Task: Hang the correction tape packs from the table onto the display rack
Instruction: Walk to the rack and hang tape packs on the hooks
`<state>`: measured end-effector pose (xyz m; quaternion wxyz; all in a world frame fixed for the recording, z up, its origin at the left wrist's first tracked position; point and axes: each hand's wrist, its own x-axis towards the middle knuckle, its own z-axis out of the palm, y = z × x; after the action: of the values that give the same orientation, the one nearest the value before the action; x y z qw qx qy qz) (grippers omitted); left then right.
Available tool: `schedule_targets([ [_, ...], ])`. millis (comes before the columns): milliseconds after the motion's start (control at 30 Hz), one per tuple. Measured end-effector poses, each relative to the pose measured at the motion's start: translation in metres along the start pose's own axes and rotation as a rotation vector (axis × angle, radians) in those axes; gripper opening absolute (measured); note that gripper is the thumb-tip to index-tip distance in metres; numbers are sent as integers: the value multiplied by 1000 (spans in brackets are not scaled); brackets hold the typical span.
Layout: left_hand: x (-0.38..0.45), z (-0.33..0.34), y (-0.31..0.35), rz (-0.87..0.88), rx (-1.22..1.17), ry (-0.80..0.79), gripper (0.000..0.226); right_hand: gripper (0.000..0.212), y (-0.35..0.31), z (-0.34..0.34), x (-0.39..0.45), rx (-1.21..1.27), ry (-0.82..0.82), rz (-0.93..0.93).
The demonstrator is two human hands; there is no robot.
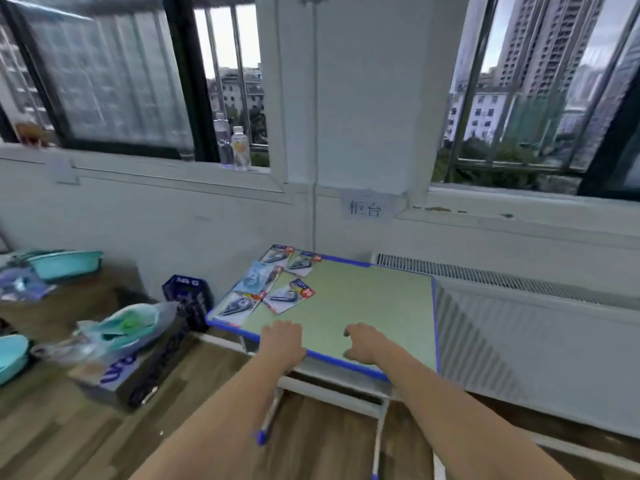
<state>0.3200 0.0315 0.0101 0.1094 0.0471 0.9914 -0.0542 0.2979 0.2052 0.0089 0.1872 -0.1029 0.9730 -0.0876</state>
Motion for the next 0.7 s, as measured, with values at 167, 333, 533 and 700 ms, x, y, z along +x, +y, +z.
schedule_targets([
  [167,56,18,-47,-73,-68,-72,46,55,-23,8,82,35,-120,-6],
  [333,132,27,-98,-118,-61,-94,43,55,-52,14,165,169,-182,78],
  [533,241,37,-166,-161,-122,-54,40,44,-88,17,250,455,-169,301],
  [700,314,38,-206,-151,-135,-26,53,67,-109,50,329,850,14,641],
])
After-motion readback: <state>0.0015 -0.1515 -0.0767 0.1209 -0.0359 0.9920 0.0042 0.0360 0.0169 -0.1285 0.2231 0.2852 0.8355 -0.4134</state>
